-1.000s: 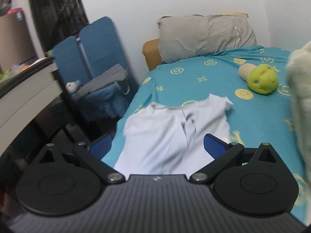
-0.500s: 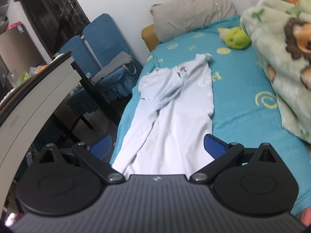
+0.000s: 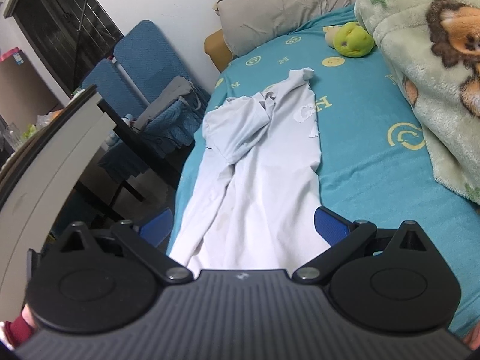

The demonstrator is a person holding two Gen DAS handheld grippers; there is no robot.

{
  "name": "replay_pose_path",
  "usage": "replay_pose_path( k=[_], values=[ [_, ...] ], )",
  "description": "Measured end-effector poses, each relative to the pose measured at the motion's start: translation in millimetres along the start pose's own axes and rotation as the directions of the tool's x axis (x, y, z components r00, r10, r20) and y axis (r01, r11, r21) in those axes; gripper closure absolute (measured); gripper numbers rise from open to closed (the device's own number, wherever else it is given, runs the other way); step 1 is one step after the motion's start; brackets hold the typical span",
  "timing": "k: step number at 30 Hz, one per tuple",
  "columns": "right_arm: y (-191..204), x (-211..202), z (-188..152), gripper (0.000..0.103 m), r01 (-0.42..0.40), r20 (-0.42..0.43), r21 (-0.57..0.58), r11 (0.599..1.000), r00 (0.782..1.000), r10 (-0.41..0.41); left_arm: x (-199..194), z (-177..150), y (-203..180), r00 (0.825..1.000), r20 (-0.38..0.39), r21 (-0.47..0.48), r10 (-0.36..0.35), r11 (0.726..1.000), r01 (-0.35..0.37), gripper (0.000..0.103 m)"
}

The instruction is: Fold clothes

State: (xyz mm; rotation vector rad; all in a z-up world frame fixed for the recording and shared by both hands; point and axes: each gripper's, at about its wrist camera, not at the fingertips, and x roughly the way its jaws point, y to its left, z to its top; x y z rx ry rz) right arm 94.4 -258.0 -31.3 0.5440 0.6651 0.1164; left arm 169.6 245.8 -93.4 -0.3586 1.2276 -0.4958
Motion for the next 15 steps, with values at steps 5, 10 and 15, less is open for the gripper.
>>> replay_pose_path(
  k=[5,10,15],
  values=[
    [-0.3,9.1,-0.4,0.0,0.016,-0.029,0.012,1.0,0.999,-0.016,9.3,-11.3,26.5,0.986,-0.06,0.047,-0.153,0.987,0.156,0.021],
    [1.6,21.2,-0.2,0.0,0.037,-0.063,0.016,0.999,0.997,-0.036,33.9,-25.0,53.7,0.952,-0.137,0.021,-0.272,0.961,0.277,0.033],
    [0.2,33.8,2.3,0.0,0.031,-0.098,0.064,0.997,0.995,-0.025,60.9,-35.4,62.2,0.905,-0.252,0.007,-0.341,0.935,0.355,0.044]
  ],
)
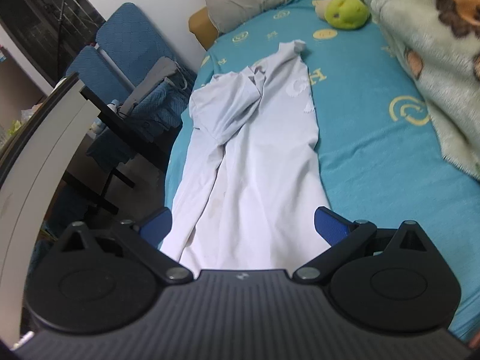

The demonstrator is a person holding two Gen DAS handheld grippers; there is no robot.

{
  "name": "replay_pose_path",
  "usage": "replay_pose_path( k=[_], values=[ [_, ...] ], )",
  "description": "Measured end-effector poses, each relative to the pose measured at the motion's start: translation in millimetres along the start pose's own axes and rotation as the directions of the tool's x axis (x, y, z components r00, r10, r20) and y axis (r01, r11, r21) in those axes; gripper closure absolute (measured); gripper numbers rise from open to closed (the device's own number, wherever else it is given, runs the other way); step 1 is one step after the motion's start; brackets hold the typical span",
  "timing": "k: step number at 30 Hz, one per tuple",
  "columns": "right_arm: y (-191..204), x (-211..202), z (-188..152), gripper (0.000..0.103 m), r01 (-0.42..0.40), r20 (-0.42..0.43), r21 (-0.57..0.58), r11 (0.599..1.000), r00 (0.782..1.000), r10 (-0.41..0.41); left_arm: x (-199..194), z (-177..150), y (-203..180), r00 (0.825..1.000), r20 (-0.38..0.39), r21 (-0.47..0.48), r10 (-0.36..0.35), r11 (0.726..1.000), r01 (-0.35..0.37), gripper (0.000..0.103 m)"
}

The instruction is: Fold clothes

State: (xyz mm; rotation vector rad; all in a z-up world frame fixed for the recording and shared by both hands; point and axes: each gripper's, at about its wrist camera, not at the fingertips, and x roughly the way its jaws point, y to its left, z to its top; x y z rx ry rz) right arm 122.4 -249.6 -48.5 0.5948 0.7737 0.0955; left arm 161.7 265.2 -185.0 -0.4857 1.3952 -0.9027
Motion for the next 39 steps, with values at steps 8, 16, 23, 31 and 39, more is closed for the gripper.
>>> replay_pose_path(
  k=[8,16,23,31,39],
  values=[
    [1.9,14.3,4.3,0.0,0.002,-0.03,0.04,0.999,1.0,-0.001,0.3,-2.3,-50.2,0.993,-0.1,0.221,0.062,0.975,-0.038,0.099],
    [-0.2,8.4,3.4,0.0,-0.003,-0.021,0.061,0.998,1.0,0.004,-17.8,-20.6,-171.2,0.968,0.033,0.449,0.248,0.862,-0.237,0.1],
    [-14.2,-7.0,1.2,0.0,-0.023,0.004,0.102,0.995,1.0,0.023,9.5,-59.7,-279.8,0.942,0.227,0.559,0.246,0.76,-0.333,0.1],
    [-31.2,-12.7,-1.0,0.0,-0.038,-0.004,0.117,0.992,0.999,0.039,125.7,-79.1,-299.5,0.915,0.144,0.642,0.378,0.668,-0.377,0.1],
    [-47.0,-15.4,-6.4,0.0,-0.015,-0.038,0.096,0.995,0.999,0.019,143.5,-80.5,-285.0,0.895,0.101,0.64,0.434,0.661,-0.393,0.047]
  ],
)
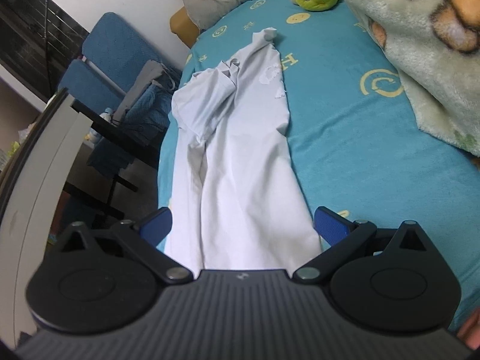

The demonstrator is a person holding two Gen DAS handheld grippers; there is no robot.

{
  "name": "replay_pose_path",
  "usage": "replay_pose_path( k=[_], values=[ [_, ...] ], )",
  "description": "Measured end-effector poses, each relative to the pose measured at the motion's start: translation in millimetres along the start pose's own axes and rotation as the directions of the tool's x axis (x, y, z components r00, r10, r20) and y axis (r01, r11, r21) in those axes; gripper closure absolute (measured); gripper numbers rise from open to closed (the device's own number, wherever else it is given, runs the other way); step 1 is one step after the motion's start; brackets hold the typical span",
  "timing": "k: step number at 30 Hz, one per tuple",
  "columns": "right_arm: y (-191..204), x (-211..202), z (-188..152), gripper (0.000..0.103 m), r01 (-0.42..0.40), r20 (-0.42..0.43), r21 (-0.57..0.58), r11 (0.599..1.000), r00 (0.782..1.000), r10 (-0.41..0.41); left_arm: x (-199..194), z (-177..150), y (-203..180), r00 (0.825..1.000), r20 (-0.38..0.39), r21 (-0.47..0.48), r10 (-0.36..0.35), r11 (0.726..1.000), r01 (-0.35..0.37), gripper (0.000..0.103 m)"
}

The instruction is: Fold clothes

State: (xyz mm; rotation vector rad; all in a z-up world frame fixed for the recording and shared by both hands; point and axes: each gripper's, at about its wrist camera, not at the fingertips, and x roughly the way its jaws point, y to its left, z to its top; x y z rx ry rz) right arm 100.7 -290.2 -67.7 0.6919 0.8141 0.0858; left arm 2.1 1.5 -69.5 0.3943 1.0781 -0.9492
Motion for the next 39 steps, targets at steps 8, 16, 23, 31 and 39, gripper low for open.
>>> replay_pose_path(
  k=[8,16,23,31,39],
  values=[
    [-11.7,8.3,-19.4,0.001,0.044,-0.076,0.023,0.999,0.996,-0.042,-21.2,-23.2,92.4,0.973,0.221,-0.527,0.063,0.847,0.065,0.024],
    [-14.7,25.2,-44.6,0.009,0.17,-0.173,-0.017,0.985,0.97,-0.17,13.2,-38.0,168.5,0.979,0.198,-0.806,0.044,0.577,0.137,0.02],
    [-4.0,39.5,-67.5,0.008,0.189,-0.275,-0.061,0.98,0.941,-0.199,19.7,-30.3,140.4,0.985,0.173,-0.737,0.003,0.664,0.128,0.021],
    [36.7,33.8,-112.1,0.042,0.184,-0.381,-0.272,0.945,0.881,-0.281,15.7,-29.3,97.9,0.996,0.081,-0.612,-0.024,0.788,0.069,0.078],
    [56.1,-23.6,-99.3,0.093,0.169,-0.223,-0.264,0.95,0.947,-0.231,-45.9,-40.8,83.4,0.956,0.279,-0.612,0.093,0.784,0.102,0.1]
  ],
)
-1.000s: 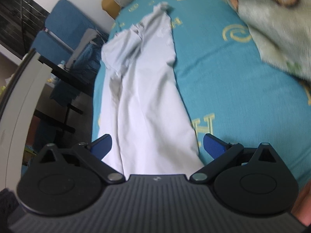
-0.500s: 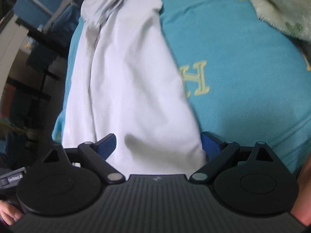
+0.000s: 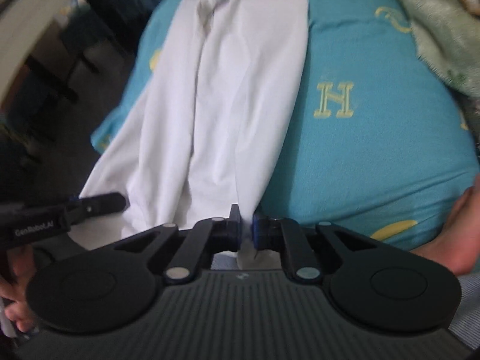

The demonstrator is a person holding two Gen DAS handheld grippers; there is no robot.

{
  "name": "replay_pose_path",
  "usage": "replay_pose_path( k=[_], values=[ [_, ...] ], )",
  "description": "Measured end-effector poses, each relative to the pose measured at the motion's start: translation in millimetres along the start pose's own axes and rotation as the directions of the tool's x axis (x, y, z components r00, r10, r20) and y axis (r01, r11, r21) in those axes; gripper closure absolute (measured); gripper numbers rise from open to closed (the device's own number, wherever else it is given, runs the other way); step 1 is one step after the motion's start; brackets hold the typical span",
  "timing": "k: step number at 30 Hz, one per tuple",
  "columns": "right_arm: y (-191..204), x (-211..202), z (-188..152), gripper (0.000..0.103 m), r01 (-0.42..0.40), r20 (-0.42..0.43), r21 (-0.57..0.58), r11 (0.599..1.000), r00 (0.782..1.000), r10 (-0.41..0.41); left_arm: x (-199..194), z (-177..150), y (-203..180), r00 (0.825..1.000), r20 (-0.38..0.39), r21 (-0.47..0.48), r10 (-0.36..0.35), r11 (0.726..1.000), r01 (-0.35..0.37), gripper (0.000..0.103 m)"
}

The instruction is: Fold clothes

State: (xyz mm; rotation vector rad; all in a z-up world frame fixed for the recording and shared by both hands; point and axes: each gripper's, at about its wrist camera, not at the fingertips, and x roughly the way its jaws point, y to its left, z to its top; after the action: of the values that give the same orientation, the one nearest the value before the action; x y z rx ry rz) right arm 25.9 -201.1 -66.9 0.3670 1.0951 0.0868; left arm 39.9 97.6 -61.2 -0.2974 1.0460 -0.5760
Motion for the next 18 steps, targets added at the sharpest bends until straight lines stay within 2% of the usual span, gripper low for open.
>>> replay_pose_path(
  k=[3,9,15,18],
  values=[
    [-13.2,-39.4,10.9,0.093,-0.089,0.118,0.077,0.993,0.99,0.08,-33.9,7.4,-0.4,0.99,0.131,-0.062,-0.059,0.996,0.067,0.1],
    [-12.9,-98.4,39.1,0.093,-0.19,0.262,0.111,0.975,0.952,0.156,-86.5,38.8,-27.0,0.954,0.283,-0.074,-0.101,0.989,0.127,0.1],
    [-7.6,-152.2,34.6,0.093,-0.256,0.352,0.072,0.964,0.911,0.216,-143.8,38.8,-57.5,0.915,0.375,-0.057,-0.147,0.982,0.181,0.1],
    [-10.8,-172.9,11.8,0.093,-0.281,0.373,0.051,0.958,0.896,0.243,-170.7,15.8,-75.5,0.908,0.394,-0.017,-0.145,0.986,0.165,0.1]
  ],
)
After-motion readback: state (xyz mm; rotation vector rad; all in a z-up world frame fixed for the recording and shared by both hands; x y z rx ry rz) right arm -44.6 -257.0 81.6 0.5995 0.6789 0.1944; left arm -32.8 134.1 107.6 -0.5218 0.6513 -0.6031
